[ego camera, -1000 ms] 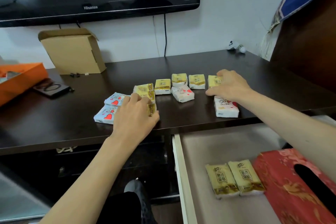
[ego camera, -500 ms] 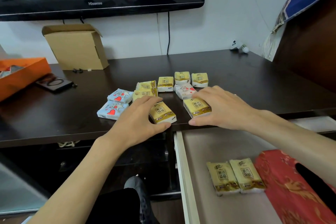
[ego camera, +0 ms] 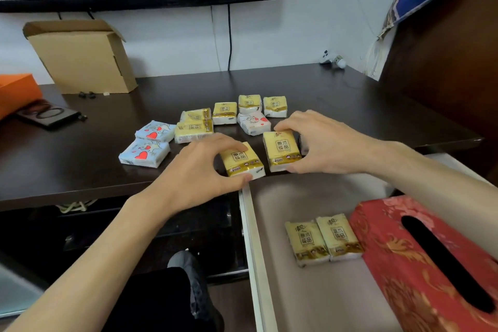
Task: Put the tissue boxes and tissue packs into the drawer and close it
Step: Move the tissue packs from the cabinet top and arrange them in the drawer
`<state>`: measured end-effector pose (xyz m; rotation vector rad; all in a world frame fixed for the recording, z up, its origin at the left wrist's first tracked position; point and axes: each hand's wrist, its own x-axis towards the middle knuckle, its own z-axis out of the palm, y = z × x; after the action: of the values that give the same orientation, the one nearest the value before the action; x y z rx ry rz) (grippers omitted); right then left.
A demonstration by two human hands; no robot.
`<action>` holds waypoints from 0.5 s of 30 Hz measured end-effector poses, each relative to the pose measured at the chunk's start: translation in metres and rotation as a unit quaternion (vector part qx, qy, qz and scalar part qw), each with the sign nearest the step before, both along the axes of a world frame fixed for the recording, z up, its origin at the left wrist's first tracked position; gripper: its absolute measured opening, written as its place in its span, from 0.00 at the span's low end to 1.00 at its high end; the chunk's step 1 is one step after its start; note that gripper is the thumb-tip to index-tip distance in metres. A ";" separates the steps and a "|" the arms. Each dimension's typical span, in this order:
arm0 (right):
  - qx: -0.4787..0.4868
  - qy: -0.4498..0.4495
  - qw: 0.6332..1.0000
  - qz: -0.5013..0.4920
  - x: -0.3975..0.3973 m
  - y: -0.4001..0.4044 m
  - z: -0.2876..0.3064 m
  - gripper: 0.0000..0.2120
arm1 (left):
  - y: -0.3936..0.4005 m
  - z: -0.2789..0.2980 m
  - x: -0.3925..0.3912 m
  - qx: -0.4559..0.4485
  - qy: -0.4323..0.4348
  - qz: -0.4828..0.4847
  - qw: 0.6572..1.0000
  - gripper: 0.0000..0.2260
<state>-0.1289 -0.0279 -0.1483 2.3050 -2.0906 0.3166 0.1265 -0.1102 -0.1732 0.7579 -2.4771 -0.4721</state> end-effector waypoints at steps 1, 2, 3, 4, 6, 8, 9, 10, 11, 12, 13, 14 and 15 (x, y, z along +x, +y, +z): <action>0.001 -0.009 1.000 -0.003 -0.004 0.009 -0.001 0.38 | 0.006 0.000 -0.002 0.012 0.004 -0.013 1.000 0.24; 0.008 -0.015 1.000 -0.006 -0.008 0.020 -0.002 0.41 | 0.012 0.000 -0.004 0.023 0.004 -0.026 0.999 0.23; 0.018 -0.021 1.000 -0.009 -0.012 0.032 -0.003 0.44 | 0.019 0.000 -0.007 0.031 -0.001 -0.040 0.999 0.23; 0.028 -0.029 0.999 -0.009 -0.016 0.046 -0.006 0.45 | 0.026 -0.001 -0.010 0.035 -0.008 -0.055 0.998 0.24; 0.050 -0.043 0.998 -0.009 -0.024 0.074 -0.014 0.44 | 0.042 -0.005 -0.019 0.046 -0.027 -0.084 0.995 0.23; 0.076 -0.046 0.996 -0.008 -0.032 0.101 -0.023 0.41 | 0.057 -0.011 -0.028 0.081 -0.051 -0.112 0.989 0.23; 0.090 -0.045 0.995 -0.008 -0.034 0.114 -0.027 0.40 | 0.065 -0.015 -0.033 0.101 -0.069 -0.123 0.985 0.24; 0.105 -0.038 0.994 -0.005 -0.035 0.125 -0.031 0.40 | 0.074 -0.021 -0.038 0.114 -0.092 -0.129 0.981 0.26; 0.115 -0.026 0.993 0.003 -0.036 0.135 -0.036 0.39 | 0.082 -0.027 -0.042 0.118 -0.117 -0.135 0.977 0.27; 0.121 -0.011 0.993 0.015 -0.036 0.142 -0.039 0.38 | 0.090 -0.033 -0.046 0.117 -0.142 -0.141 0.973 0.28; 0.119 0.000 0.993 0.027 -0.037 0.148 -0.043 0.36 | 0.099 -0.039 -0.049 0.114 -0.165 -0.147 0.969 0.29; 0.119 0.007 0.992 0.031 -0.036 0.152 -0.045 0.35 | 0.108 -0.045 -0.052 0.107 -0.186 -0.151 0.965 0.29; 0.116 0.020 0.993 0.031 -0.035 0.156 -0.046 0.34 | 0.115 -0.051 -0.054 0.092 -0.201 -0.153 0.963 0.30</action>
<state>-0.1642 0.1280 -0.1947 2.4811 -2.1431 0.0277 0.0728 0.0053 -0.2243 0.5839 -2.9847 -0.7315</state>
